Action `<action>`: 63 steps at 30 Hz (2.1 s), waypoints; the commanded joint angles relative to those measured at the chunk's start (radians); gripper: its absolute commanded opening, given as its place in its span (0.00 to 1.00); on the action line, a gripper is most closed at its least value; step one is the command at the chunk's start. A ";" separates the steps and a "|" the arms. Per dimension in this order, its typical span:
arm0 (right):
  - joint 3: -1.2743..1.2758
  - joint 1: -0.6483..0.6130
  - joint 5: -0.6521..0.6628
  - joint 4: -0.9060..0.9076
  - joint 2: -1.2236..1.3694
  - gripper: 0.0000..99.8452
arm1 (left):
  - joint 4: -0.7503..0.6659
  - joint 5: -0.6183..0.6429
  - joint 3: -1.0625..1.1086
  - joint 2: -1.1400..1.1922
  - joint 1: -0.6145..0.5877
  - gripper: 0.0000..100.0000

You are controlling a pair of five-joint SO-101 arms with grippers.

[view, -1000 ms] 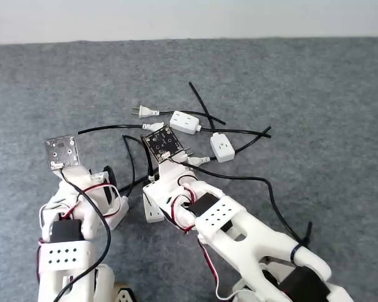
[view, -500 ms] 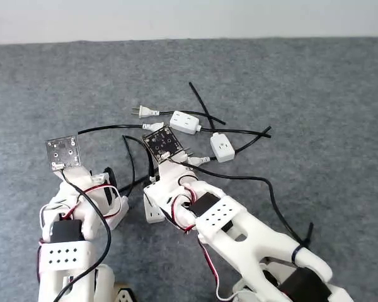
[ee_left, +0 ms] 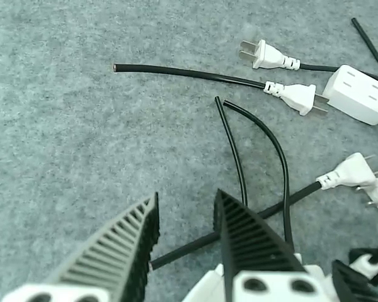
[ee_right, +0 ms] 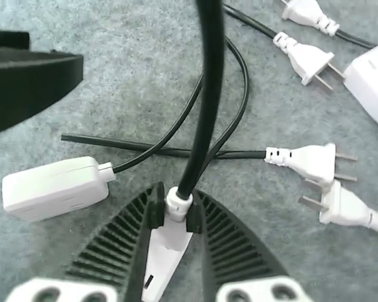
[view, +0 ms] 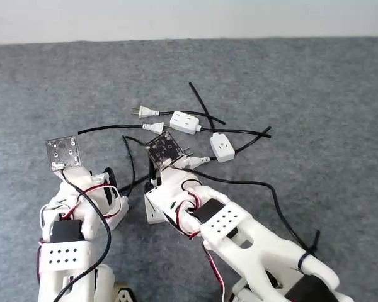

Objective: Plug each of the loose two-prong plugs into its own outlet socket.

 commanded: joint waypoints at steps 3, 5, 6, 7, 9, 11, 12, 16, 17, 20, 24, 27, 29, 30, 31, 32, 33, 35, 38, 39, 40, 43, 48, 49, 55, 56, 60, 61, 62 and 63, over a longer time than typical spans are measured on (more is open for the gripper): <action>0.066 -0.053 0.117 -0.004 -0.008 0.01 | -0.023 -0.012 -0.005 -0.014 -0.006 0.14; 0.068 -0.067 0.147 -0.004 -0.002 0.01 | -0.023 -0.012 -0.005 -0.014 -0.006 0.14; 0.068 -0.073 0.164 -0.001 -0.001 0.01 | -0.023 -0.012 -0.005 -0.014 -0.006 0.14; 0.069 -0.081 0.178 0.007 -0.001 0.01 | -0.023 -0.012 -0.005 -0.014 -0.006 0.14; 0.066 -0.085 0.212 0.047 -0.002 0.01 | -0.023 -0.012 -0.005 -0.014 -0.006 0.14; 0.060 -0.081 0.219 0.105 -0.012 0.01 | -0.025 -0.012 -0.005 -0.014 -0.006 0.14; 0.054 -0.081 0.219 0.131 -0.018 0.01 | -0.025 -0.012 -0.005 -0.014 -0.006 0.14; 0.072 -0.051 0.218 0.157 -0.053 0.01 | -0.025 -0.012 -0.005 -0.014 -0.006 0.14; 0.074 -0.044 0.218 0.157 -0.056 0.01 | -0.025 -0.012 -0.005 -0.014 -0.006 0.14; 0.080 -0.036 0.216 0.140 -0.056 0.01 | -0.025 -0.012 -0.005 -0.014 -0.006 0.14; 0.087 -0.010 0.172 0.085 -0.054 0.01 | -0.025 -0.012 -0.005 -0.014 -0.006 0.14; 0.087 -0.002 0.163 0.084 -0.054 0.01 | -0.025 -0.012 -0.005 -0.014 -0.006 0.14; 0.087 -0.004 0.163 0.084 -0.054 0.01 | -0.025 -0.012 -0.005 -0.014 -0.006 0.14; 0.086 -0.004 0.164 0.082 -0.053 0.01 | -0.025 -0.012 -0.005 -0.014 -0.006 0.14; 0.084 -0.004 0.164 0.079 -0.047 0.01 | -0.025 -0.012 -0.005 -0.014 -0.006 0.14; 0.075 -0.004 0.166 0.076 -0.030 0.01 | -0.025 -0.012 -0.005 -0.014 -0.006 0.14; 0.054 -0.004 0.166 0.085 -0.007 0.01 | -0.025 -0.012 -0.005 -0.014 -0.006 0.14; -0.006 -0.004 0.169 0.139 0.054 0.01 | -0.025 -0.012 -0.005 -0.014 -0.006 0.14; -0.133 -0.016 0.218 0.269 0.163 0.01 | -0.025 -0.012 -0.005 -0.014 -0.006 0.14; -0.170 -0.021 0.224 0.298 0.199 0.01 | -0.025 -0.012 -0.005 -0.014 -0.006 0.14; -0.196 -0.022 0.224 0.320 0.226 0.01 | -0.025 -0.012 -0.005 -0.014 -0.006 0.14; -0.249 -0.022 0.226 0.375 0.263 0.01 | -0.025 -0.012 -0.005 -0.014 -0.006 0.14; -0.262 -0.027 0.229 0.479 0.262 0.01 | -0.025 -0.012 -0.005 -0.014 -0.015 0.14; -0.265 -0.025 0.229 0.510 0.262 0.01 | -0.025 -0.012 -0.008 -0.014 -0.029 0.14; -0.269 -0.042 0.276 0.558 0.272 0.01 | -0.025 -0.012 -0.010 -0.014 -0.043 0.14; -0.269 -0.051 0.287 0.558 0.272 0.01 | -0.026 -0.012 -0.010 -0.014 -0.043 0.14; -0.267 -0.050 0.287 0.545 0.269 0.01 | -0.026 -0.012 -0.010 -0.014 -0.044 0.14; -0.267 -0.045 0.285 0.535 0.266 0.01 | -0.026 -0.012 -0.010 -0.014 -0.044 0.14; -0.267 -0.042 0.285 0.532 0.263 0.01 | -0.026 -0.012 -0.010 -0.015 -0.044 0.14; -0.269 -0.042 0.284 0.530 0.262 0.02 | -0.026 -0.012 -0.010 -0.015 -0.044 0.14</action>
